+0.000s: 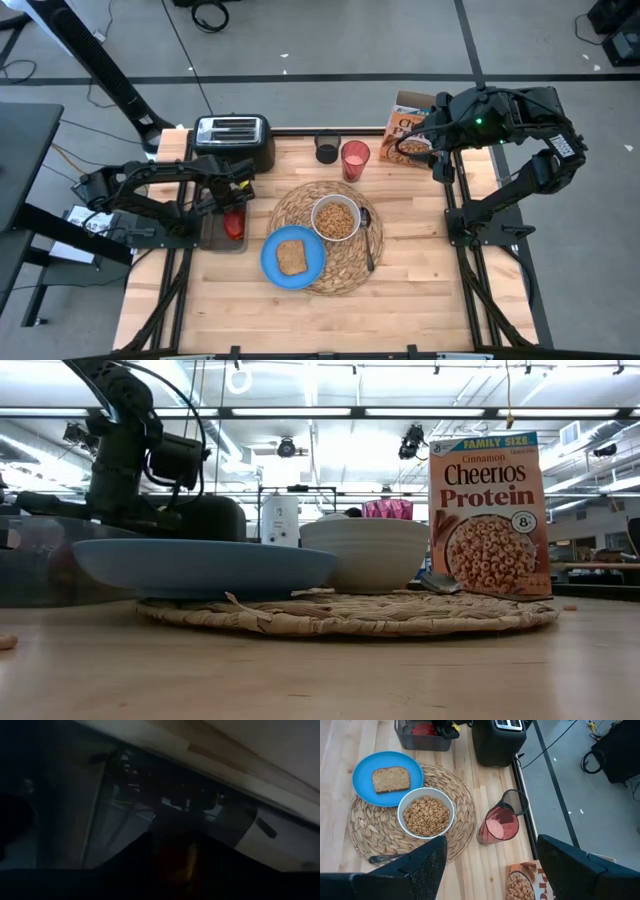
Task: Arrange a breakfast setting
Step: Put the red apple on the brown woven mat
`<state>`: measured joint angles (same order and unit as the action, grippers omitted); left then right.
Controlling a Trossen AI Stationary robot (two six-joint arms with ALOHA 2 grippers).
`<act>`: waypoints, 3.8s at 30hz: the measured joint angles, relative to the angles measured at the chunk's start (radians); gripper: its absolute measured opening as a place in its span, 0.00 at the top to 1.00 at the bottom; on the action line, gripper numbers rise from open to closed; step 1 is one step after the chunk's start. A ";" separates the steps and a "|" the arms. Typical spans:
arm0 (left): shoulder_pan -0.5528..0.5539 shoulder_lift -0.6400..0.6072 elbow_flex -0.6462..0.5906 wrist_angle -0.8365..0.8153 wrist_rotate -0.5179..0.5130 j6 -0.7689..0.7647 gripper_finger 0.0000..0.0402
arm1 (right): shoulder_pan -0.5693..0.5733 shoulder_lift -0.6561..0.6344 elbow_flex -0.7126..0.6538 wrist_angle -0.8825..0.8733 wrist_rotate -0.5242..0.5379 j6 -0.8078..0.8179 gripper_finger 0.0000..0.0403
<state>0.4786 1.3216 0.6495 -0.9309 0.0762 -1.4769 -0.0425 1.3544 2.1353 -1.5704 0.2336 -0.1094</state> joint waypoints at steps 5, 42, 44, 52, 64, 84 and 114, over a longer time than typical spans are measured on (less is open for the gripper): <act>0.000 0.000 0.000 0.001 -0.014 0.006 0.78 | -0.002 0.000 0.000 0.000 0.009 -0.007 0.24; -0.335 -0.026 0.635 -0.054 -0.549 0.166 0.95 | -0.026 0.000 0.000 0.025 0.010 -0.040 0.26; -0.357 0.010 0.635 0.000 -0.606 0.208 0.95 | -0.026 0.000 0.000 0.024 0.006 -0.044 0.26; -0.406 0.217 0.634 0.230 -0.637 0.325 0.95 | -0.026 0.000 0.000 0.000 -0.048 -0.040 0.28; -0.432 0.382 0.633 0.248 -0.588 0.310 0.95 | -0.026 0.000 0.000 -0.001 -0.053 -0.014 0.28; -0.447 0.420 0.633 0.169 -0.597 0.280 0.91 | -0.026 0.000 0.000 -0.001 -0.048 -0.013 0.28; -0.429 0.420 0.612 0.150 -0.598 0.280 0.88 | -0.026 0.000 0.000 -0.001 -0.046 0.012 0.27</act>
<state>0.0494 1.7412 1.2613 -0.7813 -0.5216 -1.1969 -0.0689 1.3544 2.1353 -1.5711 0.1875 -0.0971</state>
